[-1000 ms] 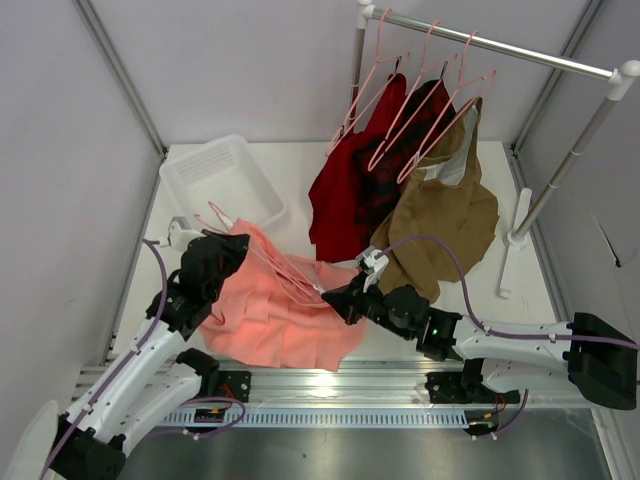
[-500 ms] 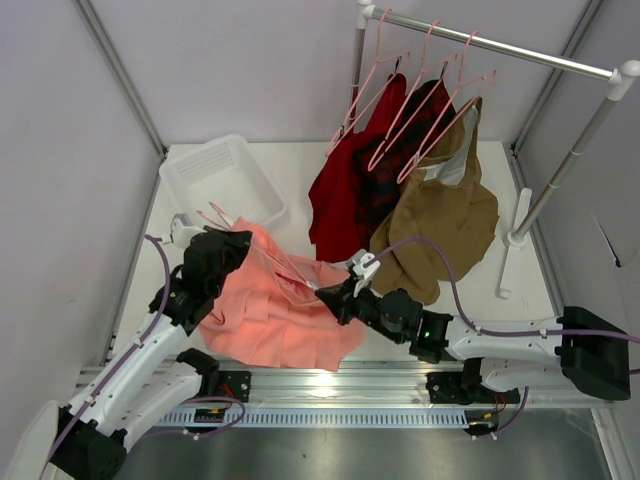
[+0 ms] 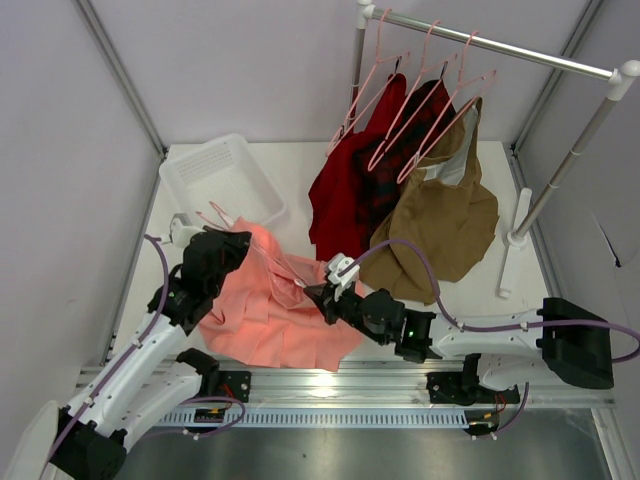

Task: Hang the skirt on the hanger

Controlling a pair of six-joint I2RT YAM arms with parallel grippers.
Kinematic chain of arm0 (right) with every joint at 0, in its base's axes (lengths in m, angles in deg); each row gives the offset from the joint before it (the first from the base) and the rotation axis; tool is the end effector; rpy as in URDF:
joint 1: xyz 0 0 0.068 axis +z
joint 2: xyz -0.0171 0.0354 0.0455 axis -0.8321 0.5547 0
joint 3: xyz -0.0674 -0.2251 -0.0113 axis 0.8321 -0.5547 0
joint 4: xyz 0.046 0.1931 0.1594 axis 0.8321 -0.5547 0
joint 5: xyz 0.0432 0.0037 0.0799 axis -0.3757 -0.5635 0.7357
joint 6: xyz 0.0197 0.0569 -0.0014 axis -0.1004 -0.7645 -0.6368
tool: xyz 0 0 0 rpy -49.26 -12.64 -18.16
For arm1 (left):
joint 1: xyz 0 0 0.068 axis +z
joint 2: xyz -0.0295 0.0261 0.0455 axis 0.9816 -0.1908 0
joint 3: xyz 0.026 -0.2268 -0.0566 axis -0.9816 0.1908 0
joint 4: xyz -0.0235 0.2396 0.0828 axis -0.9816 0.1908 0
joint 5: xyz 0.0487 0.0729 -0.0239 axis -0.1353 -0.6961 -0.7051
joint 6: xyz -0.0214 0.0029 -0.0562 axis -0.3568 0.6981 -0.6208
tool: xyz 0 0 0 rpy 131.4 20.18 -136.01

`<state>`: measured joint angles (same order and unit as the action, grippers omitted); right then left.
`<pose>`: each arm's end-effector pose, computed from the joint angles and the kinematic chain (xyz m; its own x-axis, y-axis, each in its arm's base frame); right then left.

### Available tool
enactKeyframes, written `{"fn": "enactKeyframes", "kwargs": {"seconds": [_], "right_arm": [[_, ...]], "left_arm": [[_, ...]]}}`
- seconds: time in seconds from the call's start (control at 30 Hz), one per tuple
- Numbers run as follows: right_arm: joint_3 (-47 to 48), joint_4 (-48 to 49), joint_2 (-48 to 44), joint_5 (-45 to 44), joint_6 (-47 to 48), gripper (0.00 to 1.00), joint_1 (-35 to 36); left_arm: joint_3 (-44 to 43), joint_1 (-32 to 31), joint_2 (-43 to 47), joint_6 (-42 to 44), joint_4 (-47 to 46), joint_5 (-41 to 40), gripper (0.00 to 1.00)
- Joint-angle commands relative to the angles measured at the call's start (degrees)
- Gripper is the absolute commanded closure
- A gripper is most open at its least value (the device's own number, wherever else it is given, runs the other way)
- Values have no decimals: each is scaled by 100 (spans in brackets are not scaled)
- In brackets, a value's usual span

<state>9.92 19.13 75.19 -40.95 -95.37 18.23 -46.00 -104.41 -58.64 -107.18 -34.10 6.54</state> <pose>0.0926 0.2749 0.2183 -0.1042 0.0063 -0.9945 -0.7974 0.5971 0.0874 0.1943 -0.0735 0.2539 -0.2056 -0.8595 -0.4680 -0.3105 0.5107 -0.8017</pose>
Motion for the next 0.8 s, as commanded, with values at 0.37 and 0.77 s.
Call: {"fn": "enactKeyframes", "kwargs": {"seconds": [0.37,0.77], "right_arm": [[171,-327,-428,-770,549,100,333],[100,-160,-297,-937,602,100,517]], "left_arm": [[-264,150,241,-110,-27,48,100],[-291,247,241,-224,25,462,100]]}}
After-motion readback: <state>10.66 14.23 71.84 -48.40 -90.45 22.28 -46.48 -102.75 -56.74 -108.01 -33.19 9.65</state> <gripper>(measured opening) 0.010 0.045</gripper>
